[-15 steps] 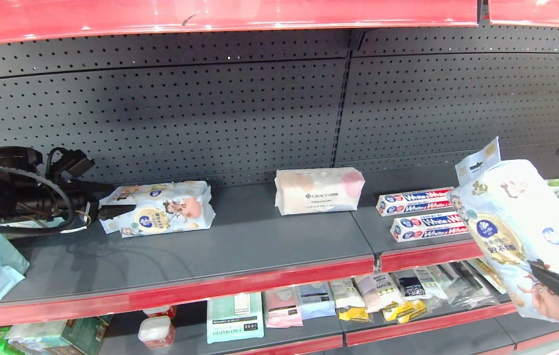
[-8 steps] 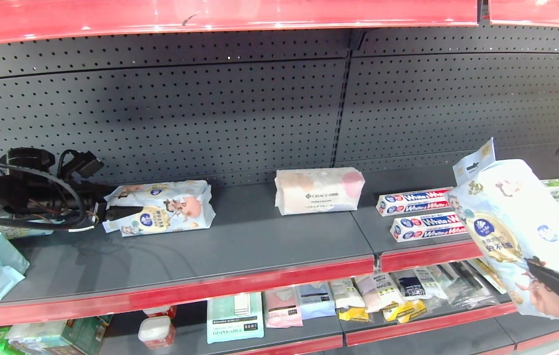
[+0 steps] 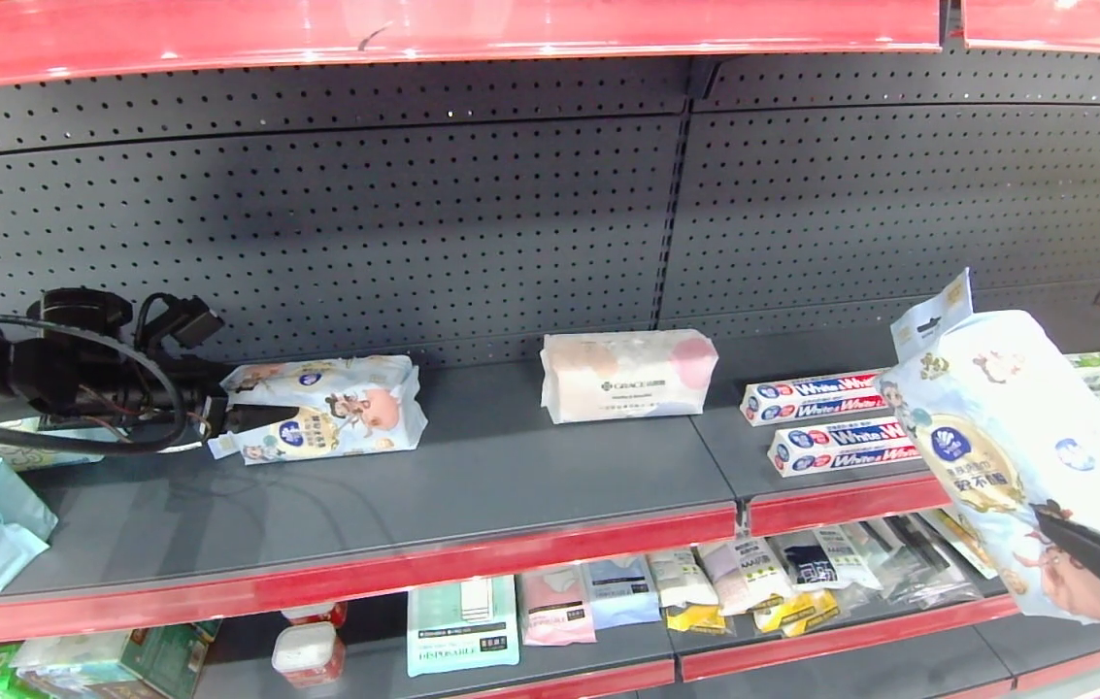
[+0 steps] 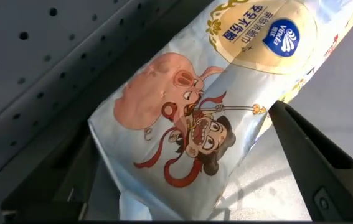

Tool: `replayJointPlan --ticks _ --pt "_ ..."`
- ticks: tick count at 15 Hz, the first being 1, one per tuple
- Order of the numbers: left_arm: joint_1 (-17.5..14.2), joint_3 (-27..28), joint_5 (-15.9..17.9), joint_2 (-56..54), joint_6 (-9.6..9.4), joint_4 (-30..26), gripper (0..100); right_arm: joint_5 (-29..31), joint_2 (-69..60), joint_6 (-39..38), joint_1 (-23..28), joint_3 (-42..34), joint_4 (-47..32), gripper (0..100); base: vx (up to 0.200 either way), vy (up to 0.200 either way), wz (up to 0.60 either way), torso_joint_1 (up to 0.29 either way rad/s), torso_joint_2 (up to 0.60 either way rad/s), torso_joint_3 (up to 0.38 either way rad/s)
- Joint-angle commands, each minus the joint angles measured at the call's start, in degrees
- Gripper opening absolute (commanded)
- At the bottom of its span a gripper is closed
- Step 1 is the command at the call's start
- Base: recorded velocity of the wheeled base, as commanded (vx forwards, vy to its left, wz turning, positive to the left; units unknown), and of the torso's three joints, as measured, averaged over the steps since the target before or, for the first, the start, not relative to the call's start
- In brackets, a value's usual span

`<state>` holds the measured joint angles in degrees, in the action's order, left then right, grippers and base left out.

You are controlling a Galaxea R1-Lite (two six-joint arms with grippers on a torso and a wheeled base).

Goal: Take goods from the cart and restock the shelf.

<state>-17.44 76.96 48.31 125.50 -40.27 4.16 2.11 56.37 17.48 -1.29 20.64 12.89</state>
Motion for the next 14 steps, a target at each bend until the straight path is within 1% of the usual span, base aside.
replayJointPlan --ticks 1,3,5,6,10,12,13,14 --pt "0.0 -0.4 -0.1 0.1 -0.08 0.0 100 0.0 0.1 0.0 0.0 0.0 0.0 0 0.0 0.0 0.0 0.0 0.0 0.0" --pt "0.0 -0.4 -0.1 0.7 -1.31 0.0 100 0.0 0.1 0.0 0.0 0.1 -0.1 0 0.0 0.0 0.0 0.0 0.0 0.0" --pt "-0.1 -0.5 -0.1 1.1 -2.01 -0.2 100 0.0 0.1 0.1 0.0 0.4 0.0 0 0.0 0.0 0.0 0.0 0.0 0.0" --pt "-0.1 -0.5 -0.1 1.1 -2.01 -0.2 0 0.0 0.1 0.4 0.0 0.5 0.0 0 0.0 0.0 0.0 0.0 0.0 0.0" --pt "-0.1 -0.5 -0.1 1.0 -2.1 -1.3 0 0.0 0.5 0.4 0.0 0.5 -0.1 0 0.0 0.0 0.0 0.0 0.0 0.0" --pt "-0.1 -0.6 -0.1 0.9 -3.24 -1.4 0 0.0 0.5 0.4 0.0 0.5 0.0 0 0.0 0.0 0.0 0.0 0.0 0.0" --pt "-0.2 -1.2 0.3 0.6 -5.79 -2.3 0 0.0 0.5 0.4 0.0 0.5 -0.1 0 0.0 0.0 0.0 0.0 0.0 0.0" --pt "-0.2 -1.4 1.1 0.1 -6.76 -3.3 0 0.0 0.5 0.4 0.0 0.5 0.0 0 0.0 0.0 0.0 0.0 0.0 0.0"
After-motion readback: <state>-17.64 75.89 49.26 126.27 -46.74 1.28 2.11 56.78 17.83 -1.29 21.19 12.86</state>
